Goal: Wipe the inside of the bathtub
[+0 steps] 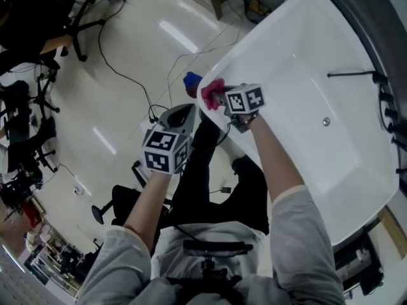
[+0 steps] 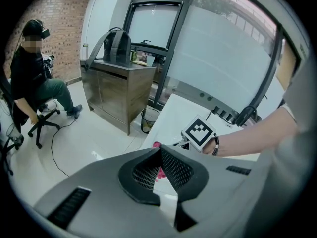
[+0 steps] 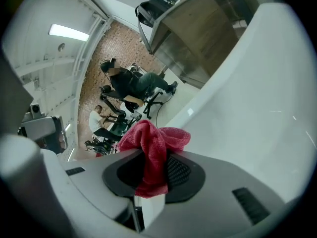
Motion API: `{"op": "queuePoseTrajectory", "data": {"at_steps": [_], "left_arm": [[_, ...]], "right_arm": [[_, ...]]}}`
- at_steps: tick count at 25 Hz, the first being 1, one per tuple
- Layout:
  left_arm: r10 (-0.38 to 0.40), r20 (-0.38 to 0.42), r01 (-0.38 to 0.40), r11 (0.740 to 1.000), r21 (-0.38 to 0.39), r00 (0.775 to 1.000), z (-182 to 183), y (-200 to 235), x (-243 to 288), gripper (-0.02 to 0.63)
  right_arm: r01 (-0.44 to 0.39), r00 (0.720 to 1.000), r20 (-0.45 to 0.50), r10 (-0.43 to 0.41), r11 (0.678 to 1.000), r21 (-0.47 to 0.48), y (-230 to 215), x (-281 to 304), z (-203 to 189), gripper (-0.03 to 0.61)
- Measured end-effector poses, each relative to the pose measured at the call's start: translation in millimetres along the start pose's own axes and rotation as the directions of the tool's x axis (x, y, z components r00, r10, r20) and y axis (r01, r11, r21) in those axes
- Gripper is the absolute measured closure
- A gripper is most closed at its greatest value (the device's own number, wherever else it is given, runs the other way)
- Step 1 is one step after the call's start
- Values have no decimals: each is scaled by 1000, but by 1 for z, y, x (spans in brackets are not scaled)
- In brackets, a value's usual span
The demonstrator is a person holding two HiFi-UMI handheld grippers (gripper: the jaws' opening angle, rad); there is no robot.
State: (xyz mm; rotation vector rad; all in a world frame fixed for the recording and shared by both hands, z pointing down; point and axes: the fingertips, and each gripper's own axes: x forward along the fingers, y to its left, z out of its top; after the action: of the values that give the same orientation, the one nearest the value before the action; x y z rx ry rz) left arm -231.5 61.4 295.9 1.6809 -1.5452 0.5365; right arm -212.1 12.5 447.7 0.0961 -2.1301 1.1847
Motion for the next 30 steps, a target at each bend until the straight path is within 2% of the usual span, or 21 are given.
{"op": "queuePoseTrajectory", "data": {"at_steps": [5, 11, 15, 18, 22, 25, 27, 30], "left_arm": [[9, 34, -9, 1000, -1, 999, -13, -12, -6, 609], [21, 84, -20, 1000, -18, 996, -7, -42, -74, 609], [18, 142, -14, 999, -30, 990, 12, -65, -116, 609], [23, 181, -16, 999, -40, 983, 18, -87, -145, 609], [12, 243, -2, 999, -42, 970, 21, -118, -179, 609], [-45, 253, 39, 999, 30, 967, 27, -136, -200, 609], [-93, 256, 73, 994, 87, 962, 36, -146, -209, 609], [-168, 269, 128, 979, 160, 948, 40, -167, -228, 609]], "right_arm": [[12, 991, 132, -6, 999, -44, 15, -40, 15, 478], [2, 969, 245, 24, 994, -106, 102, -127, 7, 478], [48, 954, 301, 6, 984, -170, 150, -189, 2, 477], [89, 936, 351, -23, 981, -174, 171, -237, -15, 477], [143, 898, 435, -74, 981, -130, 184, -294, -46, 477], [180, 864, 490, -114, 980, -88, 206, -326, -65, 476], [228, 833, 531, -156, 971, -73, 217, -349, -74, 476], [285, 768, 603, -214, 958, -22, 237, -387, -96, 476]]}}
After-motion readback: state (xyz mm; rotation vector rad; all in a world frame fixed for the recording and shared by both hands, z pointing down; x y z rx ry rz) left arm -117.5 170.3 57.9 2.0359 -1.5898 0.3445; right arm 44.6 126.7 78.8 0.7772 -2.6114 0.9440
